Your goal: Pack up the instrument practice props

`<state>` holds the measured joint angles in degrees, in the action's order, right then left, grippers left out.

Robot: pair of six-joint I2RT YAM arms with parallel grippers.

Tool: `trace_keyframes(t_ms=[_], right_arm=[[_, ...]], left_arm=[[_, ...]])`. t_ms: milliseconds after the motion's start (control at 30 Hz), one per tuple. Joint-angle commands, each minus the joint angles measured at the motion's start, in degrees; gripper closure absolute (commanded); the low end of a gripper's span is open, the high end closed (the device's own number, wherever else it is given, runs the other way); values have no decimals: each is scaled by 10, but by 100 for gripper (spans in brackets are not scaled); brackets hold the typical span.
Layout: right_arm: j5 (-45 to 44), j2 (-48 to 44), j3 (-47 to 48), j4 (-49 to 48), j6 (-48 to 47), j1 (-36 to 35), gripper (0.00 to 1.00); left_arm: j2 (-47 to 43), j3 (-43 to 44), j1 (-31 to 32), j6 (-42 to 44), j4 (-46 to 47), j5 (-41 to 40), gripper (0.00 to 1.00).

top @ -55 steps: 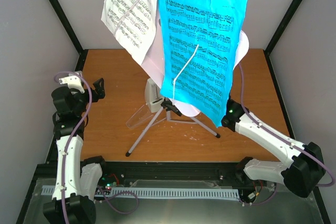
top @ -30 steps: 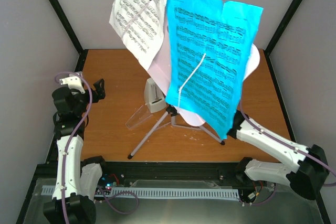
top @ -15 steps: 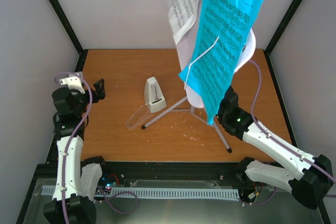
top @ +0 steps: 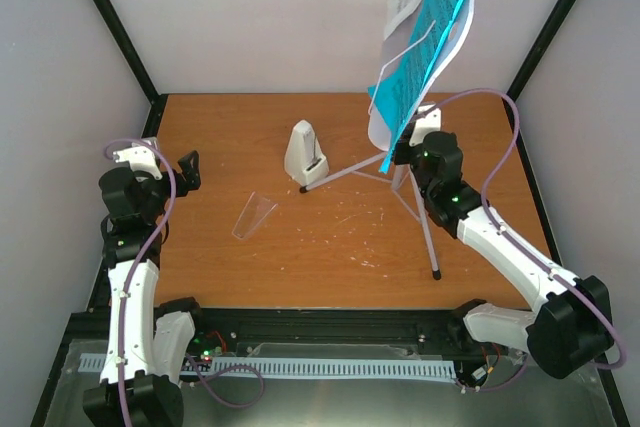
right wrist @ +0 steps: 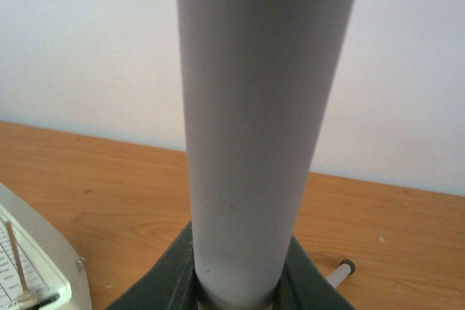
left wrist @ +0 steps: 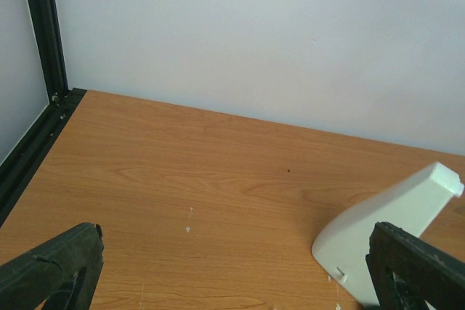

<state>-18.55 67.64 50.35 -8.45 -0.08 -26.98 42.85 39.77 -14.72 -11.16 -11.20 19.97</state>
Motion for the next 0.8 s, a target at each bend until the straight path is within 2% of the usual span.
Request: trace_keyframes(t_ms=[0, 500, 767], right_arm=[[-83, -3, 2, 28, -72, 38, 97], [-131, 51, 34, 30, -39, 160, 97], [-160, 112, 63, -21, -21, 171, 97]], left_arm=[[-5, 2, 0, 10, 15, 8, 0], [-4, 0, 0, 9, 15, 10, 1], [-2, -1, 0, 8, 15, 11, 1]])
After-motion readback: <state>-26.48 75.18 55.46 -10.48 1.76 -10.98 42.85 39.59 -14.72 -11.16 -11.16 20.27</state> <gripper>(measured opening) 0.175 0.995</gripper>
